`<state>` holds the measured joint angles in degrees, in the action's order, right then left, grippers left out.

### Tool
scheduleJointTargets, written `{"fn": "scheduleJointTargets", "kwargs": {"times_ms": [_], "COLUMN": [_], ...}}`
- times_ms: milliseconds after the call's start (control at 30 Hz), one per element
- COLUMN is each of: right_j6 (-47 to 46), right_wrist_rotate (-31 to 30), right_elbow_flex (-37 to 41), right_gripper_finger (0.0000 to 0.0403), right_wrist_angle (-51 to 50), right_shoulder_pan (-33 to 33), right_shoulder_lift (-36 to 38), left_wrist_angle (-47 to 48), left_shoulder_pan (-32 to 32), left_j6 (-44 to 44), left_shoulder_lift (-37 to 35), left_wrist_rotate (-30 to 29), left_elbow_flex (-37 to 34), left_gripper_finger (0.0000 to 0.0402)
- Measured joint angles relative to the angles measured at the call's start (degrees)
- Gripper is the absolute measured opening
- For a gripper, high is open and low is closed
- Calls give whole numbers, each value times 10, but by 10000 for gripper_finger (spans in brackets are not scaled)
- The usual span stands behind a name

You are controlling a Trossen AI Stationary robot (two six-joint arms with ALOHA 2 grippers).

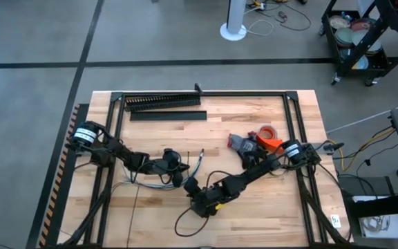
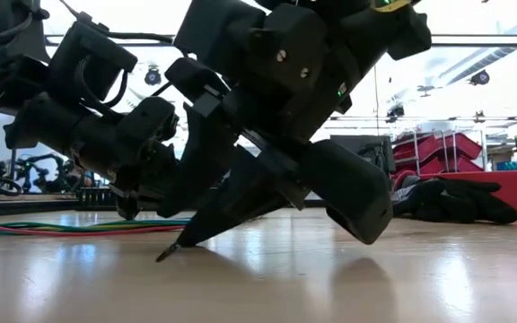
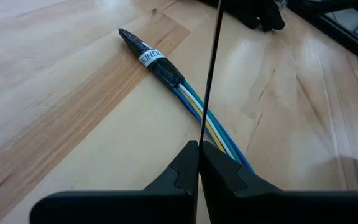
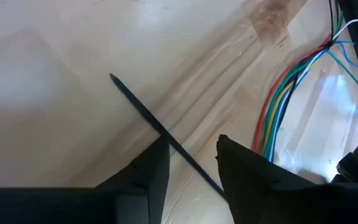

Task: Ziptie cables
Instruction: Wrap the black zip tie on the cable

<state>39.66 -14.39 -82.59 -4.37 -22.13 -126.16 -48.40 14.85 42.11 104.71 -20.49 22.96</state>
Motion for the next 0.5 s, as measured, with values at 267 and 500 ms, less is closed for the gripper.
{"fn": "scheduleJointTargets", "kwargs": {"times_ms": [267, 500], "right_j6": [7, -57], "right_wrist_rotate": [-6, 48], "right_elbow_flex": [-1, -29], "right_gripper_finger": [106, 93], "right_wrist_angle": [30, -70], "right_shoulder_pan": [0, 6], "right_shoulder_lift": [-1, 20], "left_wrist_angle": [0, 0], "left_shoulder_pan": [1, 2], "left_j6": [-2, -2], "left_shoulder_lift": [0, 1], "left_wrist_rotate": [1, 1], "left_elbow_flex": [-1, -1], "left_gripper_finger": [0, 0]}}
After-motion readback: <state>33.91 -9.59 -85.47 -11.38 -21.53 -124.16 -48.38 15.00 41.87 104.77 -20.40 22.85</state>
